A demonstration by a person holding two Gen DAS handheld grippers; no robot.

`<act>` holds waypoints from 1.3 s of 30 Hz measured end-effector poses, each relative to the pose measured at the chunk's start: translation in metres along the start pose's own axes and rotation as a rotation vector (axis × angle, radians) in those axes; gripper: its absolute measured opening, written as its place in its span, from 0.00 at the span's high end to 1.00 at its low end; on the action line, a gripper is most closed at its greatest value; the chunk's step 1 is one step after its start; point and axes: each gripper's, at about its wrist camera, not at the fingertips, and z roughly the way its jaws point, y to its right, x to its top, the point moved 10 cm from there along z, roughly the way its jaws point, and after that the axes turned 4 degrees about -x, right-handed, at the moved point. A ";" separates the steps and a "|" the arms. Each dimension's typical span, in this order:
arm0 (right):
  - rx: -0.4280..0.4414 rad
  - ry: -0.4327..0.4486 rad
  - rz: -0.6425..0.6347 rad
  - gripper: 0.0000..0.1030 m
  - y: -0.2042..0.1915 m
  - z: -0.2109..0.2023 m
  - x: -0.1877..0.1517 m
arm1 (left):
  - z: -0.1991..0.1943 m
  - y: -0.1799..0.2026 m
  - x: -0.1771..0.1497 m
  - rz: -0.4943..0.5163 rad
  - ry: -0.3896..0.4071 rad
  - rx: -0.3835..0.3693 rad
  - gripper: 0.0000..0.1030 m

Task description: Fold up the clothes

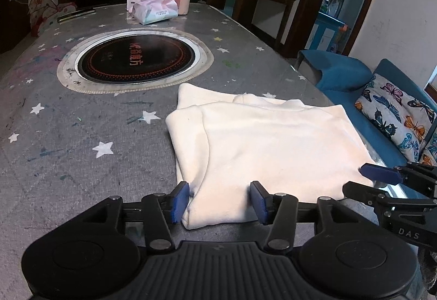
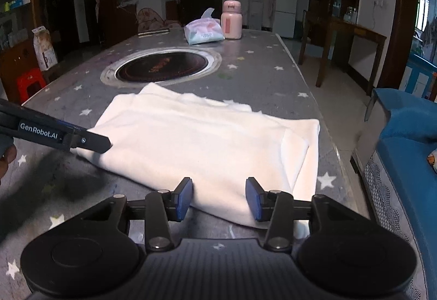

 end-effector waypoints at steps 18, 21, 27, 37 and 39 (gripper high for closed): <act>0.015 0.022 -0.020 0.52 -0.014 -0.004 0.017 | -0.008 0.026 0.017 0.050 0.032 -0.003 0.48; 0.018 0.007 -0.025 0.52 -0.020 0.006 0.015 | -0.006 0.028 0.015 0.067 0.029 0.004 0.47; 0.022 -0.007 -0.032 0.51 -0.023 0.009 0.009 | -0.013 0.019 0.017 0.041 0.040 0.005 0.47; 0.033 -0.001 -0.014 0.47 -0.019 -0.002 0.008 | -0.005 0.004 0.004 0.015 0.005 0.031 0.47; 0.043 -0.001 -0.005 0.47 -0.017 -0.006 0.011 | -0.009 0.002 0.003 0.004 0.007 0.023 0.46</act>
